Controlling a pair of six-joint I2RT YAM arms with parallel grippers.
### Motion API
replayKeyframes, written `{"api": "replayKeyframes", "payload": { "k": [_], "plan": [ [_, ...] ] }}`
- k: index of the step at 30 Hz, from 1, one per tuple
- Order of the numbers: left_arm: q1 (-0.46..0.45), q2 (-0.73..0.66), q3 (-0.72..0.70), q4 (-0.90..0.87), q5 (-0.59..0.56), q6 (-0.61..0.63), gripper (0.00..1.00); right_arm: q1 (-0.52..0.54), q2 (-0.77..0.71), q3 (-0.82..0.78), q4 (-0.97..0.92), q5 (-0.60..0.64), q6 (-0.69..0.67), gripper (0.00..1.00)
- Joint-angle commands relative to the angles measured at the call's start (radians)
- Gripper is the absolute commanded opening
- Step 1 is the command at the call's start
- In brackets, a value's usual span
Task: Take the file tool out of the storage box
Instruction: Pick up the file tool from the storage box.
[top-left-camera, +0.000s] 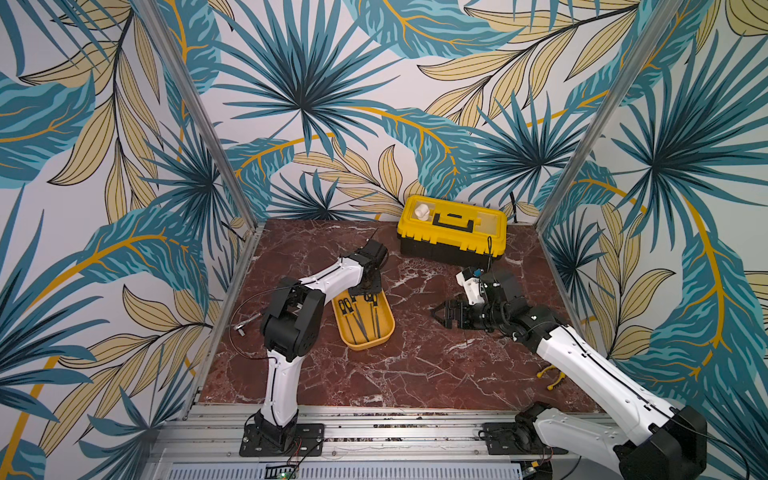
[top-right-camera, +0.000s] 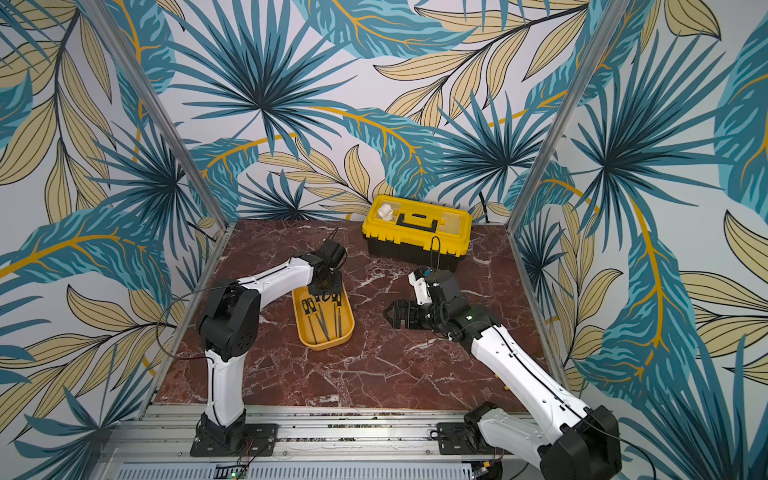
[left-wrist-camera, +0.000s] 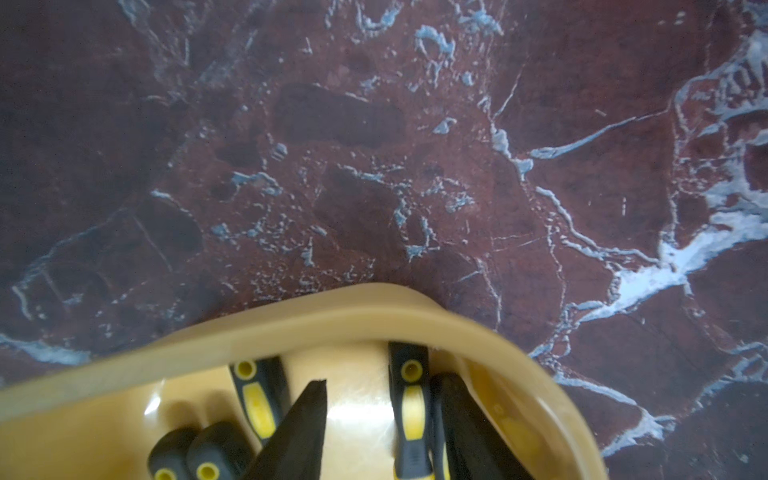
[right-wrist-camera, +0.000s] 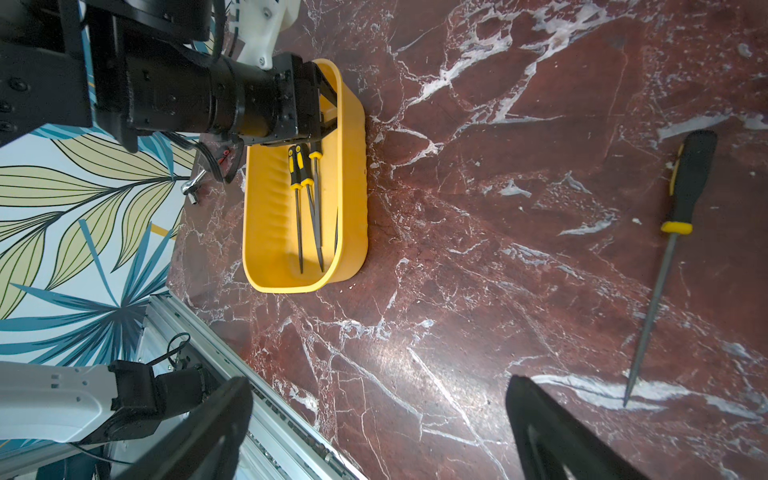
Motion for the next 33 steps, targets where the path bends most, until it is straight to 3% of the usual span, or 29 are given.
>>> {"api": "replayKeyframes", "payload": {
  "k": [1, 13, 18, 22, 28, 33],
  "plan": [
    [0.004, 0.020, 0.052, 0.014, -0.008, 0.011, 0.48, 0.008, -0.019, -0.028, 0.014, 0.011, 0.006, 1.00],
    [-0.001, 0.054, 0.054, 0.037, -0.008, 0.013, 0.35, 0.012, -0.007, -0.028, -0.005, 0.016, -0.007, 1.00],
    [-0.003, 0.056, 0.055, 0.040, -0.004, 0.012, 0.23, 0.013, -0.003, -0.028, -0.005, 0.018, -0.009, 1.00],
    [-0.006, 0.046, 0.049, 0.047, 0.001, 0.013, 0.22, 0.014, -0.005, -0.033, 0.000, 0.016, -0.005, 1.00],
    [-0.004, -0.030, -0.014, 0.100, 0.030, 0.002, 0.17, 0.025, -0.028, -0.055, 0.020, 0.005, 0.001, 0.99],
    [0.012, -0.142, -0.116, 0.197, 0.138, -0.034, 0.16, 0.033, -0.047, -0.080, 0.070, -0.018, 0.032, 0.96]
  ]
}}
